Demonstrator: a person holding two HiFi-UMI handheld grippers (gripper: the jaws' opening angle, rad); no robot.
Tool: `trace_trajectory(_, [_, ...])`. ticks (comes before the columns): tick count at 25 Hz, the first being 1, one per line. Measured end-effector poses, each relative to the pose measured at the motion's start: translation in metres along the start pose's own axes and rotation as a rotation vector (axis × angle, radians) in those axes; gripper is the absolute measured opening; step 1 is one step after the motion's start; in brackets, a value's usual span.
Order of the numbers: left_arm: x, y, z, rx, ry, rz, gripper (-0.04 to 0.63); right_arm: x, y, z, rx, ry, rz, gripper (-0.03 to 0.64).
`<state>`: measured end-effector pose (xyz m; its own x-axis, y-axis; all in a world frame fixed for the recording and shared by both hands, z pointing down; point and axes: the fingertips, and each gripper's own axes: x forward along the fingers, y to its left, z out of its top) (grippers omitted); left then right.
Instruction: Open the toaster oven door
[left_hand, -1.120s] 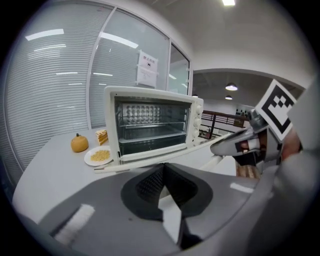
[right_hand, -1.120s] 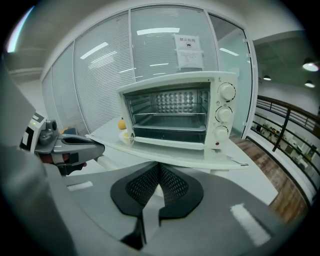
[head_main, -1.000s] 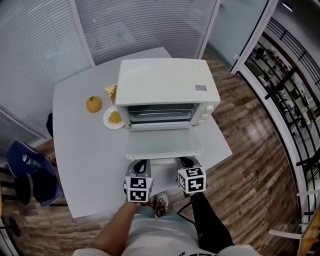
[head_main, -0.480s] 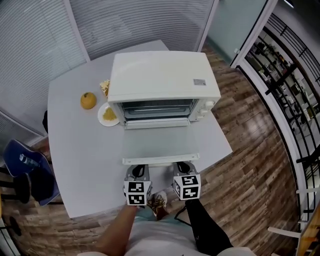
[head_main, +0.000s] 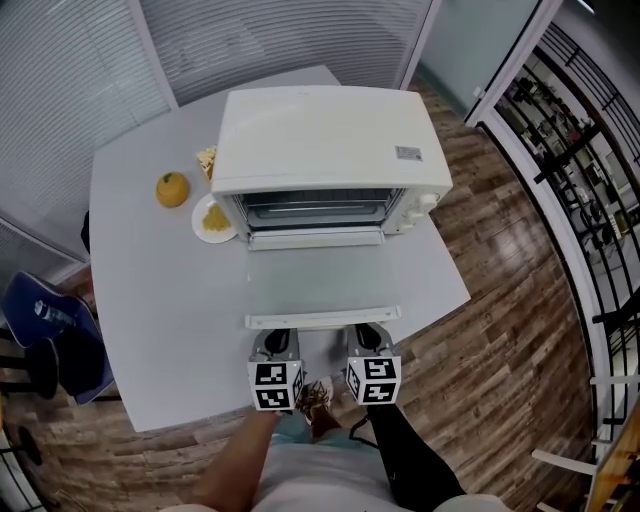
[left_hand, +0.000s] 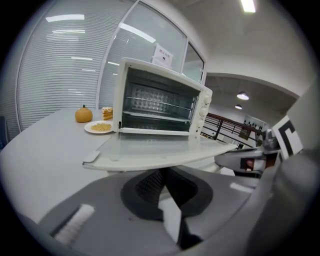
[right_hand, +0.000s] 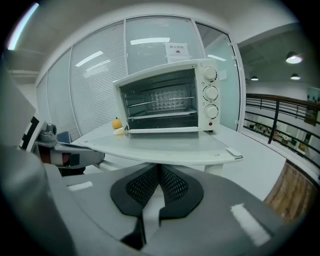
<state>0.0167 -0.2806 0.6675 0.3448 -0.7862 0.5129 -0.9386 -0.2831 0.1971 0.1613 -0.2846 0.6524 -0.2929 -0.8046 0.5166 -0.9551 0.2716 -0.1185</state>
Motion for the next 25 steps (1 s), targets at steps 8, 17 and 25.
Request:
trace_trajectory(8, [0.002,0.001,-0.008,-0.009,0.000,0.008,0.057,0.000,0.001,-0.008,-0.021,-0.020,-0.004,0.003])
trace_trajectory(17, [0.005,0.002,-0.018,-0.026,-0.018,0.015,0.057,0.004,0.000,-0.018,-0.034,-0.041,0.002,0.002])
trace_trajectory(25, [0.004,0.003,-0.016,-0.020,-0.022,0.012,0.057,0.003,0.000,-0.016,-0.040,-0.075,0.034,0.003])
